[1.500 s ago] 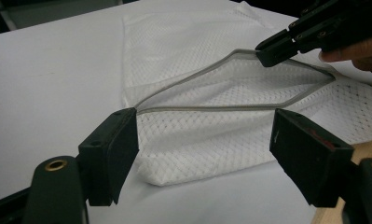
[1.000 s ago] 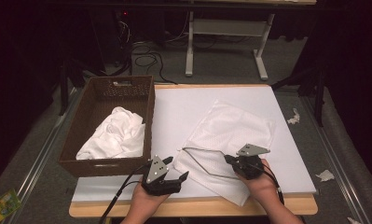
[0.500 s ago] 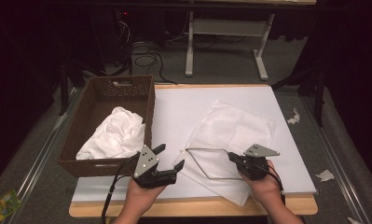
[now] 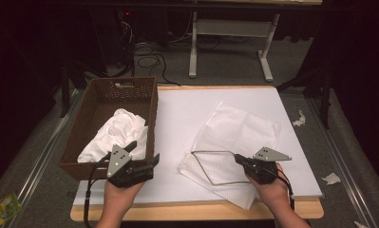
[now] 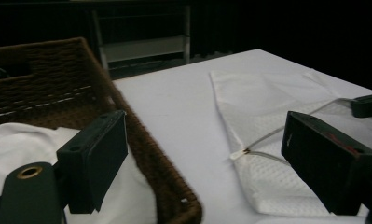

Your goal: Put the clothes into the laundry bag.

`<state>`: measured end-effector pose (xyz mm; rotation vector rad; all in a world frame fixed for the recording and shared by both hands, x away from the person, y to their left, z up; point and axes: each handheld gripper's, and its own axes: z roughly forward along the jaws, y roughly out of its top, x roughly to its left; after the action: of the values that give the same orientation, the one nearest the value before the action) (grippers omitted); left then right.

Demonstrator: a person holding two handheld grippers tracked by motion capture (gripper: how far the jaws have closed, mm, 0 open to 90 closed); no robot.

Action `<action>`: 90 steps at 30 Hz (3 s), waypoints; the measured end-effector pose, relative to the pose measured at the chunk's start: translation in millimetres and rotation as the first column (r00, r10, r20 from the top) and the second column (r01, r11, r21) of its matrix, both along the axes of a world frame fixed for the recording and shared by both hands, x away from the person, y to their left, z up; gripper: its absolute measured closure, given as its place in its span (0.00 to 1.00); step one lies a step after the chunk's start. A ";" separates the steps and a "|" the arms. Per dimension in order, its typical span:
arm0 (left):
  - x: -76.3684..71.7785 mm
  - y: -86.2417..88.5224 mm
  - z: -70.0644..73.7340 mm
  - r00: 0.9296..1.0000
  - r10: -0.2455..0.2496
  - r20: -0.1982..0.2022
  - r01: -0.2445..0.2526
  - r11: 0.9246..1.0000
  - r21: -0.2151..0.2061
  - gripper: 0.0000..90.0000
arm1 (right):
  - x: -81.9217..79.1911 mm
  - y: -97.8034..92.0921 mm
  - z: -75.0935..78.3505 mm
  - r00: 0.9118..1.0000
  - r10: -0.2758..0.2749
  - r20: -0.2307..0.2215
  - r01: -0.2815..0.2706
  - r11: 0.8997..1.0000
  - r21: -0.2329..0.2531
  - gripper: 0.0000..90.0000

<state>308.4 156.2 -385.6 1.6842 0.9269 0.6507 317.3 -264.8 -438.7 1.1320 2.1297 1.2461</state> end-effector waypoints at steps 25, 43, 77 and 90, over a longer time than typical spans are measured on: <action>5.7 76.8 3.7 0.970 0.243 -0.016 -0.243 0.970 -0.019 0.00 | 1.0 -0.1 -1.9 1.000 0.021 -0.014 -0.021 1.000 0.007 0.99; 35.5 62.3 34.1 0.975 0.222 -0.029 -0.222 0.975 -0.014 0.11 | 1.4 -1.8 -3.4 0.999 0.046 -0.025 -0.046 0.999 0.017 0.99; 178.5 43.3 -4.8 0.641 0.342 -0.687 -0.017 0.901 0.434 0.00 | -0.9 0.4 -0.9 0.996 0.086 -0.014 -0.086 0.996 0.010 0.99; 201.5 44.0 -57.5 0.436 0.374 -0.818 0.046 0.899 0.435 0.00 | -0.6 -1.6 -0.9 0.996 0.085 -0.015 -0.085 0.996 0.016 0.99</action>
<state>509.8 200.1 -443.2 2.3857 1.8432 -0.0385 316.7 -266.5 -439.6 1.0702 2.2045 1.2970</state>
